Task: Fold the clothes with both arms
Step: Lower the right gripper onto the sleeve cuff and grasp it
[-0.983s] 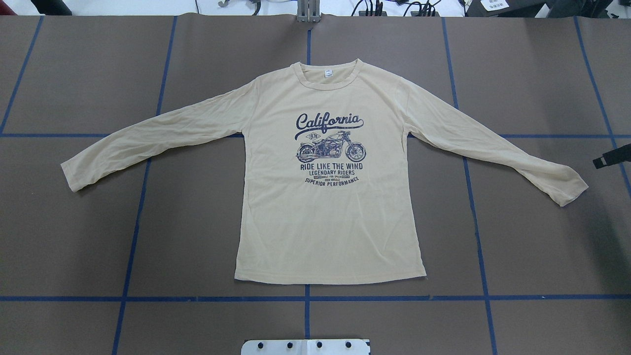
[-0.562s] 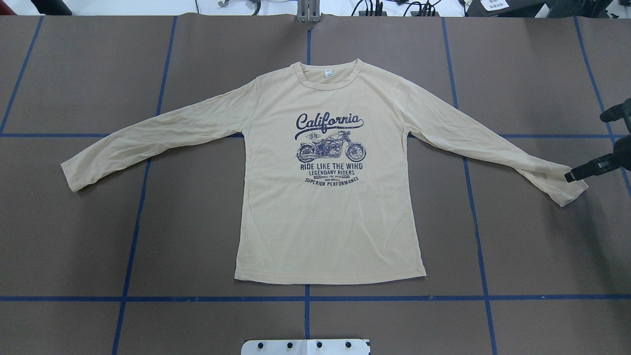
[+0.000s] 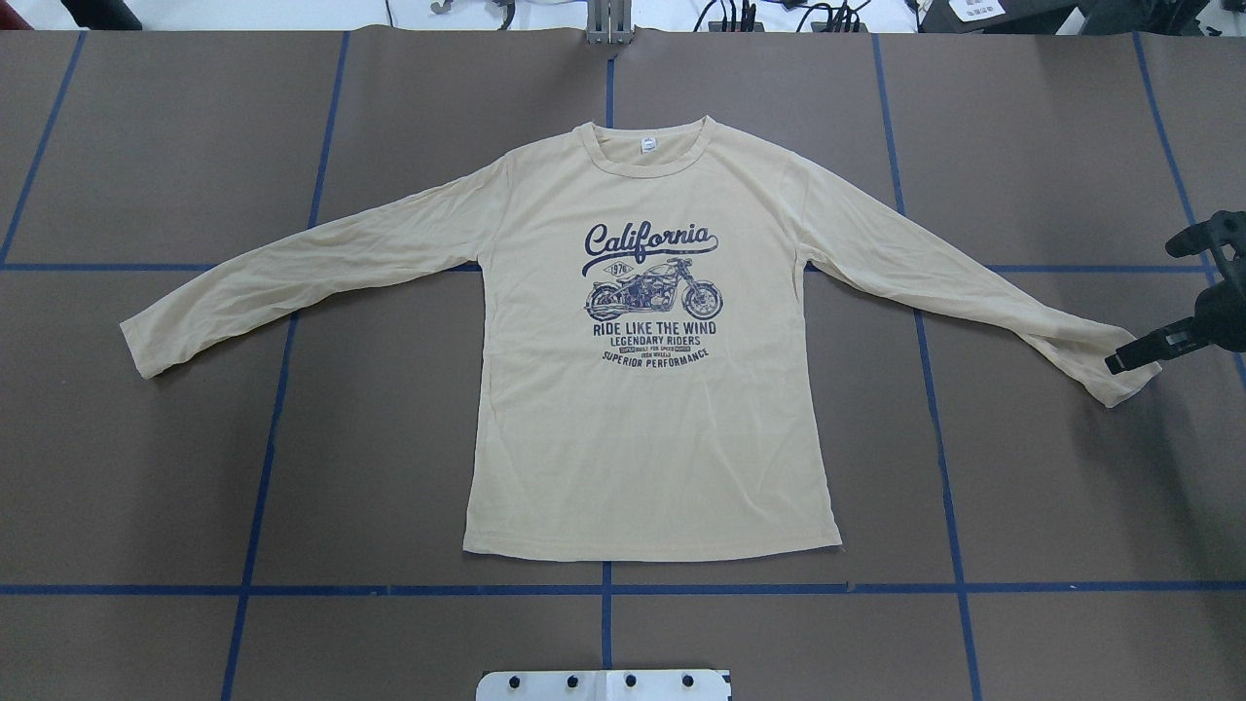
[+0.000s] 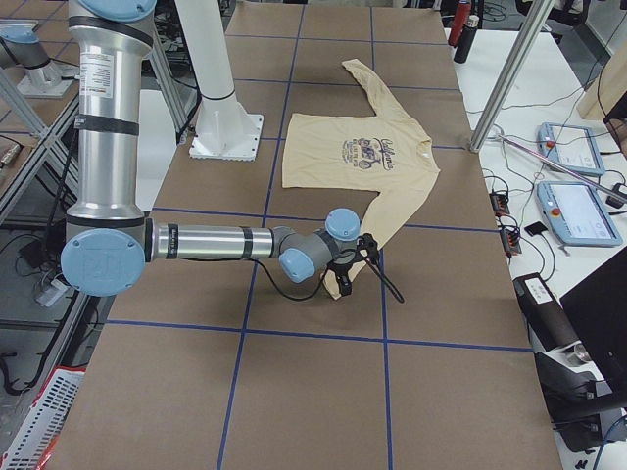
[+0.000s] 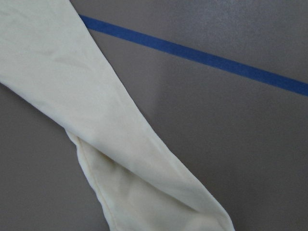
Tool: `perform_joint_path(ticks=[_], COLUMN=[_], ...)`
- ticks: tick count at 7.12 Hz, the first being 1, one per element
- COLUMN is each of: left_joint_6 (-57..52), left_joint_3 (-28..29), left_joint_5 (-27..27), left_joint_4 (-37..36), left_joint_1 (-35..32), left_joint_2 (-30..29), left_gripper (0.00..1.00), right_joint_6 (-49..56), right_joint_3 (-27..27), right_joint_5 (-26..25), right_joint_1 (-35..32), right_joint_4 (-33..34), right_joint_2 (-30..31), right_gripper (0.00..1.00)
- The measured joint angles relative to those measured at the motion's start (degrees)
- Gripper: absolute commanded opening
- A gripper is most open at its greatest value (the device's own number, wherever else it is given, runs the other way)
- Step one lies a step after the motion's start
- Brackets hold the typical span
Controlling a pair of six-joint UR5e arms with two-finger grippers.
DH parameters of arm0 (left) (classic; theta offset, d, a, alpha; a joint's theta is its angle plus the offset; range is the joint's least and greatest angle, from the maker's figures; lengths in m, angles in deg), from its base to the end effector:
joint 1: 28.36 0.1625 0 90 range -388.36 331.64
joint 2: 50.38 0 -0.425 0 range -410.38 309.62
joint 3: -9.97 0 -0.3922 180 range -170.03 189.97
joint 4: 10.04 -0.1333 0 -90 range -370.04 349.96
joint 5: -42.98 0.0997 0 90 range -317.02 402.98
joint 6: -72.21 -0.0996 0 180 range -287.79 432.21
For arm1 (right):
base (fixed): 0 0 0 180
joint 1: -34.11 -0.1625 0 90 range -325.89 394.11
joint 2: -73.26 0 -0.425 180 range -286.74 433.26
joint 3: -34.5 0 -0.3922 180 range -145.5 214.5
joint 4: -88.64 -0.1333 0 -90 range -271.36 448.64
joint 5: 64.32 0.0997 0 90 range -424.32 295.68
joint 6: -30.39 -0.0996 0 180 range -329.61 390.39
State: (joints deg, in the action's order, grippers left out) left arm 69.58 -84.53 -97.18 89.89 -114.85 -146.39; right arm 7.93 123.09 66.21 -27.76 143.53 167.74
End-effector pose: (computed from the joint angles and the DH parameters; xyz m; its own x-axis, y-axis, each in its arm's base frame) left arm -0.0233 -0.5483 0.5386 0.6197 0.3495 -0.7027 -0.0859 0.9202 0.3819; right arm -0.1663 -0.4564 0.6438 0.6384 -0.2957 0.7106 0.1813 0.9551 0.2345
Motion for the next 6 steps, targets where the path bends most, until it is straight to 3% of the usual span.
perform_joint_path(ticks=[6], left_joint_6=[-0.1], left_joint_3=[0.1], left_joint_5=[0.0], left_joint_4=[0.0], left_joint_1=[0.0], left_joint_2=[-0.2], left_gripper=[1.0], right_joint_6=[0.1], right_joint_3=[-5.4], right_joint_5=[0.2], right_joint_1=[0.2], right_joint_4=[0.0], right_joint_2=[-3.2], right_gripper=[0.99])
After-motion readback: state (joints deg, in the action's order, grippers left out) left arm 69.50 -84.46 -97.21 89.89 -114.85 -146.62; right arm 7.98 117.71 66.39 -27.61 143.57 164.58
